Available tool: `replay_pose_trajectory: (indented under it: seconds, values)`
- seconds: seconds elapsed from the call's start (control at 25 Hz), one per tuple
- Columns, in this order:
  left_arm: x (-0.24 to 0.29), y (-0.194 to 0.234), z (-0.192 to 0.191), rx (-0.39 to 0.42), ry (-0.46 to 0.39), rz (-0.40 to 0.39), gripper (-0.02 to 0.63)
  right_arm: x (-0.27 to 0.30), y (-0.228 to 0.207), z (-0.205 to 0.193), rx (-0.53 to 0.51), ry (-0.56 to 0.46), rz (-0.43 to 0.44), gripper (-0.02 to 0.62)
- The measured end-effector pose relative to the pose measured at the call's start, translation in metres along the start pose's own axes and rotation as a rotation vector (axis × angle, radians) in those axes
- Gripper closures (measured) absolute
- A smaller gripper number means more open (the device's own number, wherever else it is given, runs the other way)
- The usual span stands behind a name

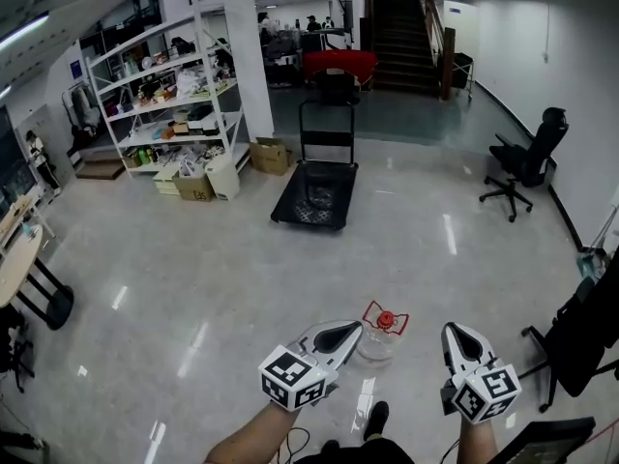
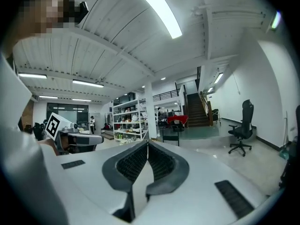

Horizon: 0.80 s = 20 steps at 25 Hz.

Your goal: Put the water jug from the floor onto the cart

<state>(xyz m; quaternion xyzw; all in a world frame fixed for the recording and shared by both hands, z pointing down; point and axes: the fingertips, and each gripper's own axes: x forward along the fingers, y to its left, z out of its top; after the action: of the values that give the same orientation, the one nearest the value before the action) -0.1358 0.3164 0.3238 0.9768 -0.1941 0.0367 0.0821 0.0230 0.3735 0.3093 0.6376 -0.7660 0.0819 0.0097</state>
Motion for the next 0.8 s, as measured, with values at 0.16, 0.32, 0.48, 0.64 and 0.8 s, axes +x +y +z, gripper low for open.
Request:
replay_pose_trajectory:
  seconds: [0.16, 0.32, 0.48, 0.64, 0.8]
  values:
    - [0.046, 0.027, 0.008, 0.005, -0.007, 0.028, 0.604, 0.041, -0.041, 0.009, -0.009, -0.017, 0.033, 0.591]
    - [0.097, 0.055, 0.028, -0.015, -0.001, 0.071, 0.604, 0.077, -0.088, 0.037, -0.03, -0.05, 0.048, 0.591]
    - [0.139, 0.075, 0.056, 0.003, -0.008, 0.073, 0.604, 0.109, -0.135, 0.063, -0.031, -0.072, 0.05, 0.591]
    - [0.175, 0.093, 0.066, -0.02, 0.002, 0.073, 0.604, 0.14, -0.168, 0.066, -0.028, -0.049, 0.064, 0.591]
    - [0.203, 0.118, 0.064, -0.002, 0.025, 0.058, 0.604, 0.17, -0.188, 0.057, -0.006, -0.028, 0.049, 0.591]
